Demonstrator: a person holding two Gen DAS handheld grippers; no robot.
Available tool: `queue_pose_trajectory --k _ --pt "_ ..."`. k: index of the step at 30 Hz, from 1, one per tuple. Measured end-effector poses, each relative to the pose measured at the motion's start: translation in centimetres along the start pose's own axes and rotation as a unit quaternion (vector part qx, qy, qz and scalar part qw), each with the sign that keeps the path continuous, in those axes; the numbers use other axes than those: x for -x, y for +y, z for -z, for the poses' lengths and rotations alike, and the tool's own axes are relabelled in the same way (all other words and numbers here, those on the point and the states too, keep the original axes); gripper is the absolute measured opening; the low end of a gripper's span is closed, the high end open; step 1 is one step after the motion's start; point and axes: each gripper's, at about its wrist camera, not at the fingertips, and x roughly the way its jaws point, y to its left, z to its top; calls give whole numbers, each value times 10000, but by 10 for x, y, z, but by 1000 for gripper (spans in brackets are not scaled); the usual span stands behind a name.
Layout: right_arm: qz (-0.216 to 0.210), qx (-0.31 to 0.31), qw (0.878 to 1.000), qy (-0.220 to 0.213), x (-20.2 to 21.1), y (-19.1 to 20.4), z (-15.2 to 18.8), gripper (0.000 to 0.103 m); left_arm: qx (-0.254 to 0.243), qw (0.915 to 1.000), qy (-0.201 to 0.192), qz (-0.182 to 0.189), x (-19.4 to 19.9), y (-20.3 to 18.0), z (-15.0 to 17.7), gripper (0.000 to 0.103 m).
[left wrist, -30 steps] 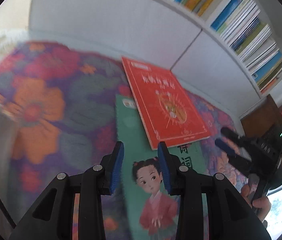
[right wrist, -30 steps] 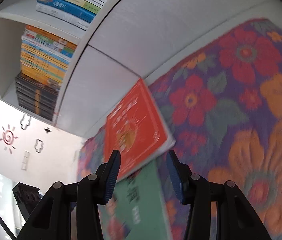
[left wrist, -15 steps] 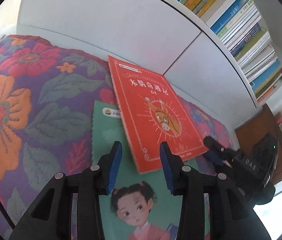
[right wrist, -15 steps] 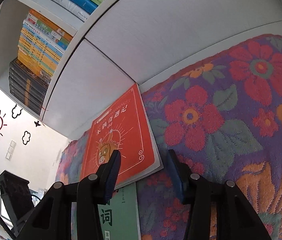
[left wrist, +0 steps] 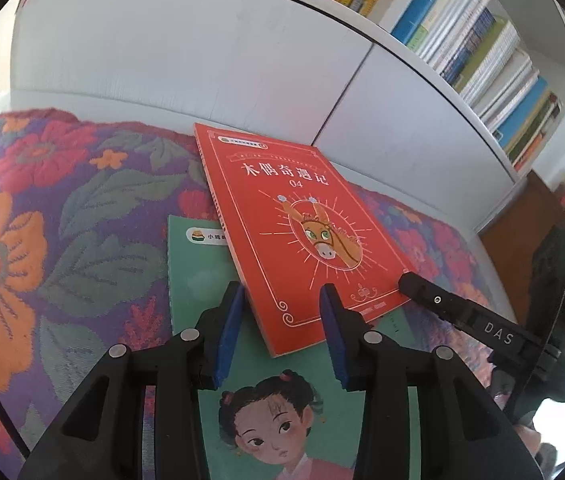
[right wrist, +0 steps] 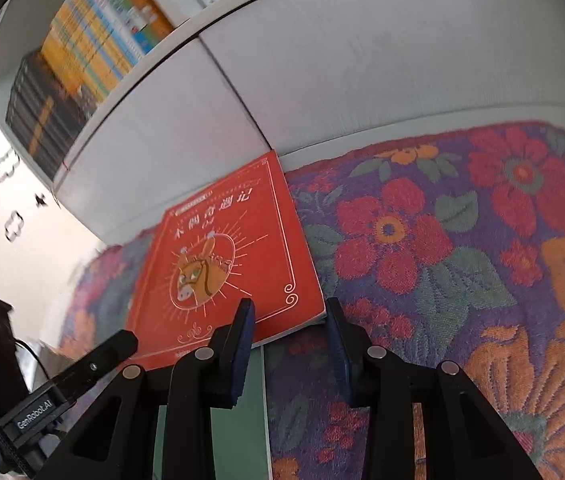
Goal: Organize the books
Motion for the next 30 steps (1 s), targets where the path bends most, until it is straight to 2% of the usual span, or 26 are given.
queue_pose_trajectory --k 8,17,30 --pt "-200 -120 9997 65 -2 -7 -1 37 59 9999 -52 71 1 7 0 36" --pt "-154 48 9999 54 0 -3 1 45 8 10000 -62 0 1 3 2 37" --pt "-111 133 9998 60 -1 2 2 48 23 10000 -70 13 2 3 2 37"
